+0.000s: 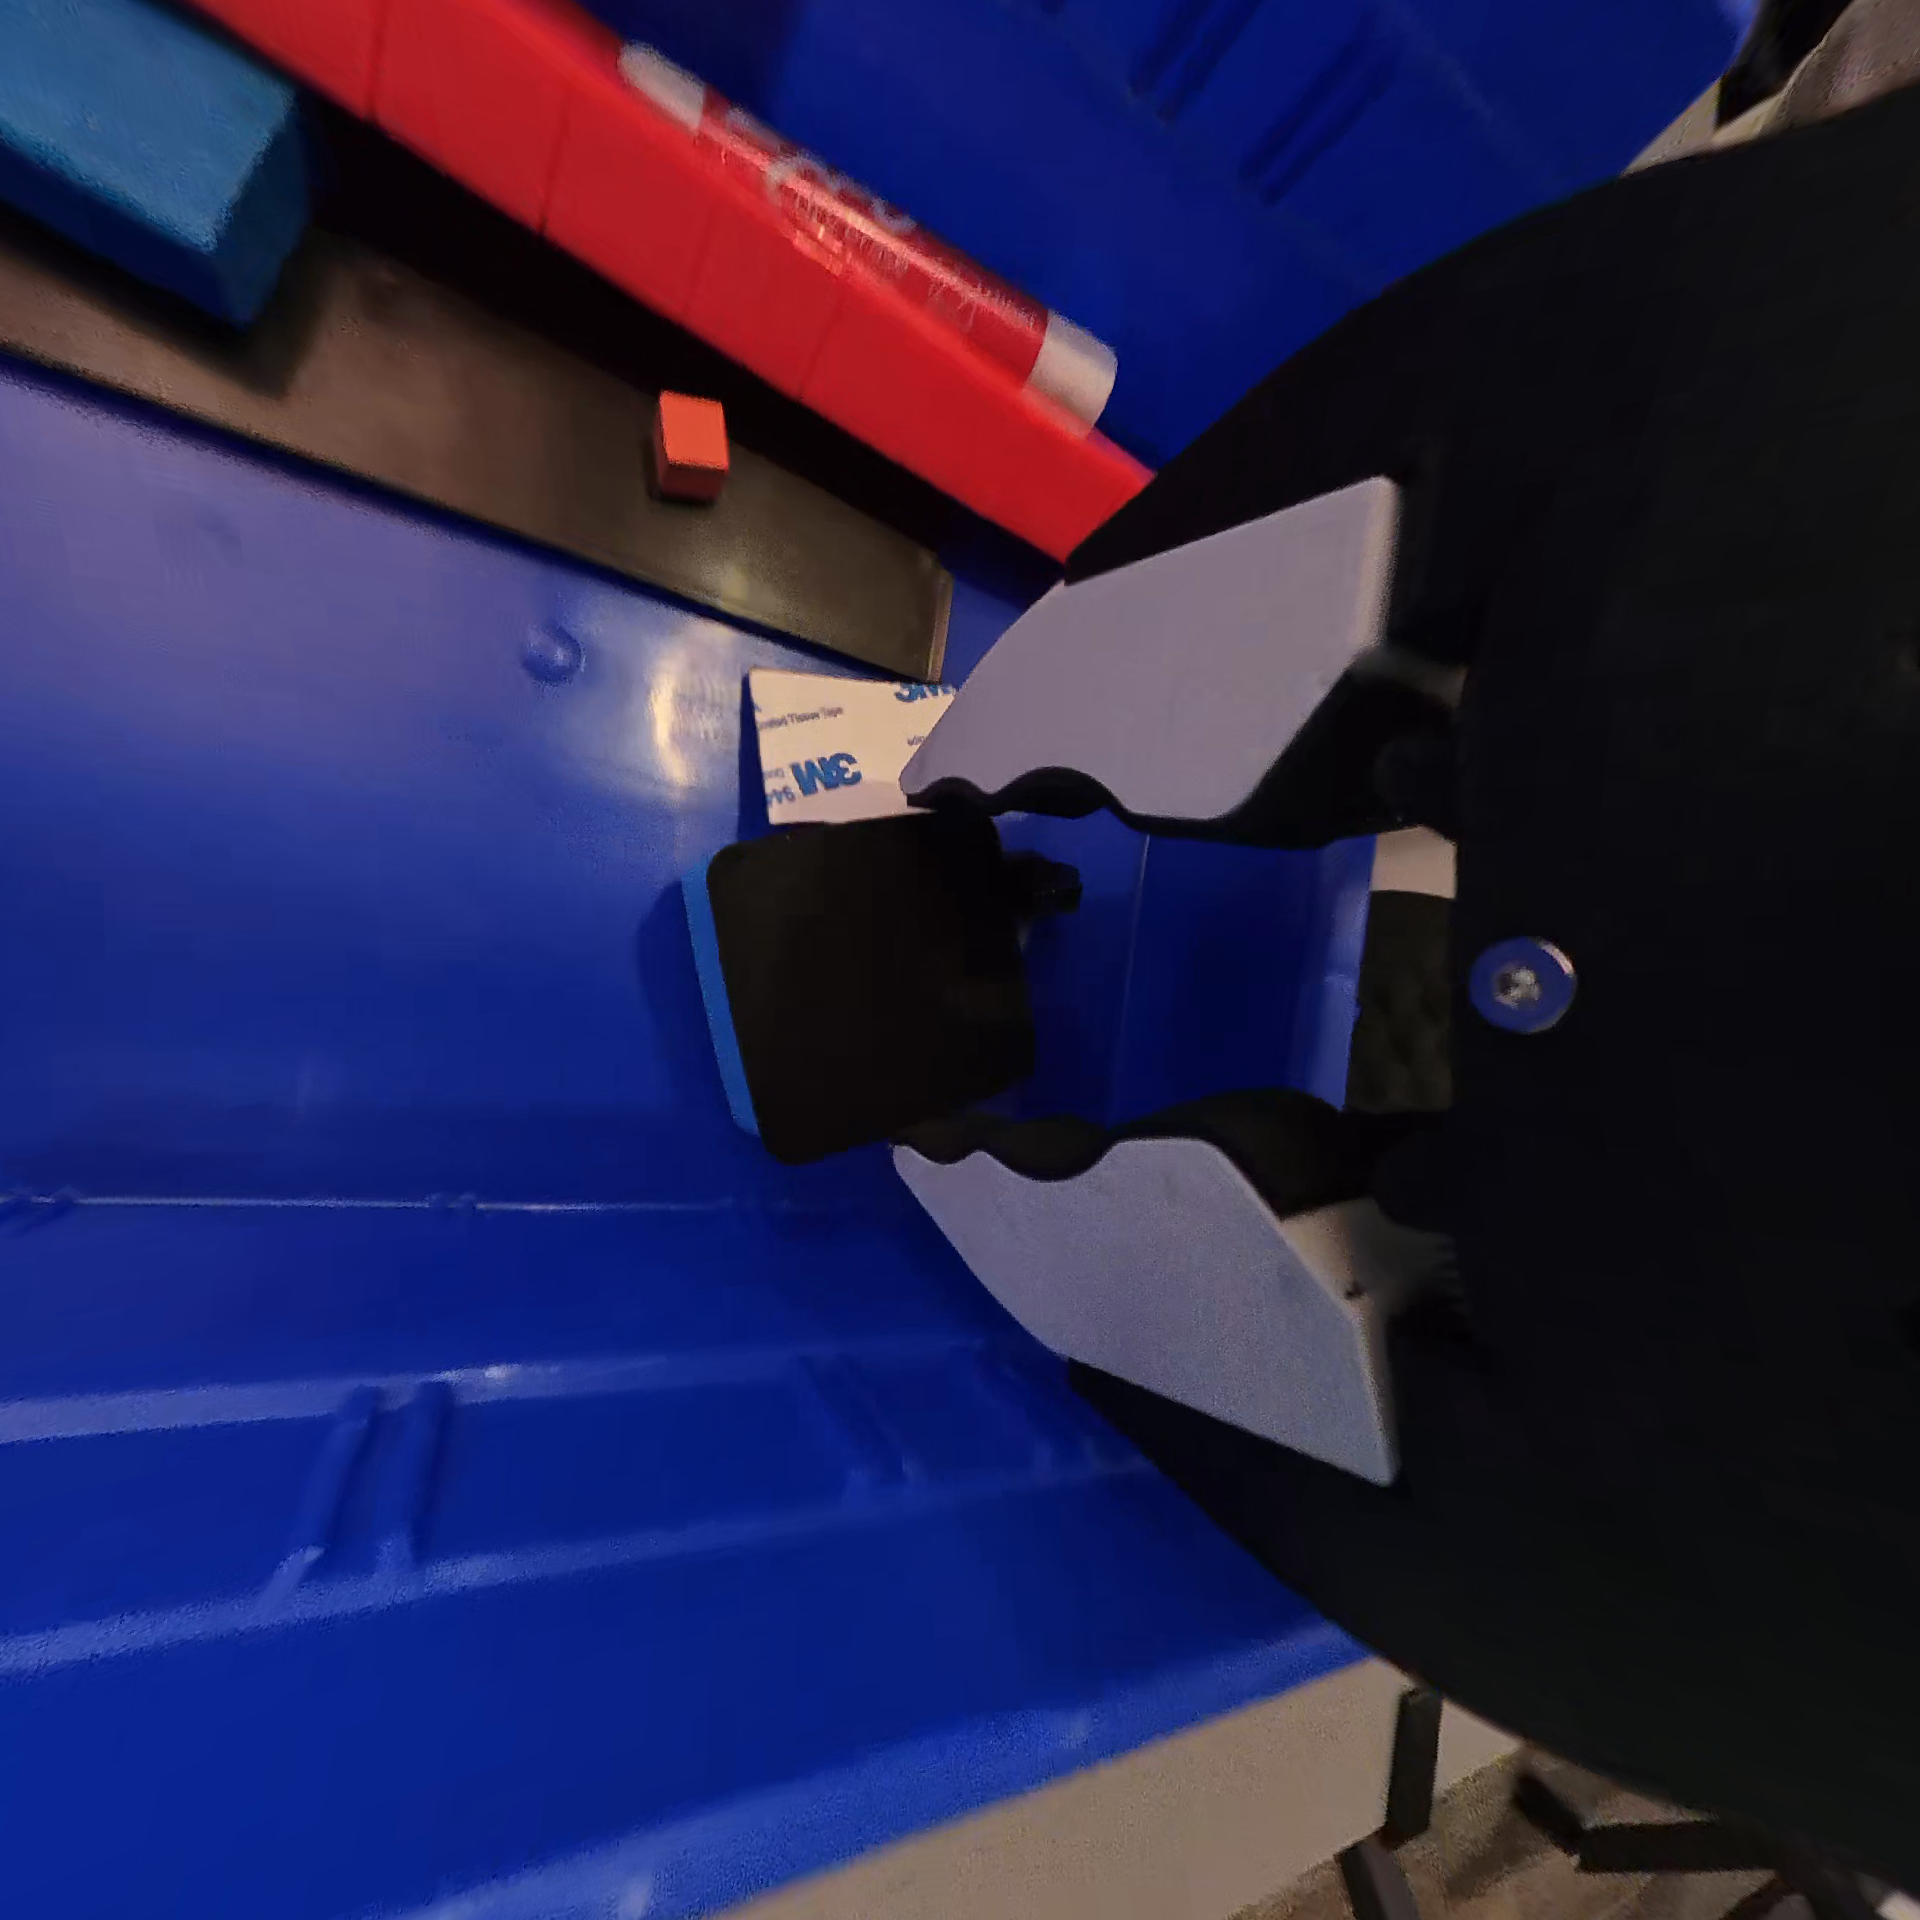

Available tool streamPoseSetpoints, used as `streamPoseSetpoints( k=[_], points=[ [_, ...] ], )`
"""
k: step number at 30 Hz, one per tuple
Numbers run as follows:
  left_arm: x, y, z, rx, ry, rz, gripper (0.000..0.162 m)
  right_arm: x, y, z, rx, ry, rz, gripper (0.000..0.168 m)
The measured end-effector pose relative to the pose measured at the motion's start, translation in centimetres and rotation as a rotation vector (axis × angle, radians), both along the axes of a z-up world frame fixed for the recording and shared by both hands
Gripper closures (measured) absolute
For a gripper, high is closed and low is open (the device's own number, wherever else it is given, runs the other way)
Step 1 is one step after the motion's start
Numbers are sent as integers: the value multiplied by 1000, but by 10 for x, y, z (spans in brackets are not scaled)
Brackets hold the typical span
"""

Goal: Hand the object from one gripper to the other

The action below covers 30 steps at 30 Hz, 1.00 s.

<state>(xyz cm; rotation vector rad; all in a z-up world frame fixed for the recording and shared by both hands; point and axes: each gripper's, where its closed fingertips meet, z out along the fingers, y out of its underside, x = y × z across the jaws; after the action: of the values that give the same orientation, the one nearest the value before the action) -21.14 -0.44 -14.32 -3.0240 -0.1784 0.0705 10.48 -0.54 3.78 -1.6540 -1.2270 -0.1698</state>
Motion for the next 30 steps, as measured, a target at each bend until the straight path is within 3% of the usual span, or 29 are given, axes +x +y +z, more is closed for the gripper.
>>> streamPoseSetpoints(
  k=[4,8,11,14,16,19,23,26,30],
  points=[
    [16,9,42,164,6,-70,106,-5,-2,2,20,2,31,111],
    [79,22,127,551,-214,-227,107,-13,-7,13,81,23,77,111],
    [161,-1,205,841,-564,-535,107,-25,-15,34,199,73,168,111],
    [226,-56,248,899,-858,-875,107,-44,-46,69,317,275,391,106],
    [252,-80,258,883,-946,-1011,107,-47,-73,95,411,413,543,99],
    [282,-104,265,836,-1064,-1140,107,-42,-103,113,517,464,673,97],
    [308,-121,267,765,-1179,-1235,107,-37,-107,109,593,356,681,97],
    [313,-125,273,760,-1254,-1248,108,-35,-112,110,597,352,708,109],
    [315,-124,273,767,-1261,-1253,108,-32,-110,110,589,333,695,109]
  ],
)
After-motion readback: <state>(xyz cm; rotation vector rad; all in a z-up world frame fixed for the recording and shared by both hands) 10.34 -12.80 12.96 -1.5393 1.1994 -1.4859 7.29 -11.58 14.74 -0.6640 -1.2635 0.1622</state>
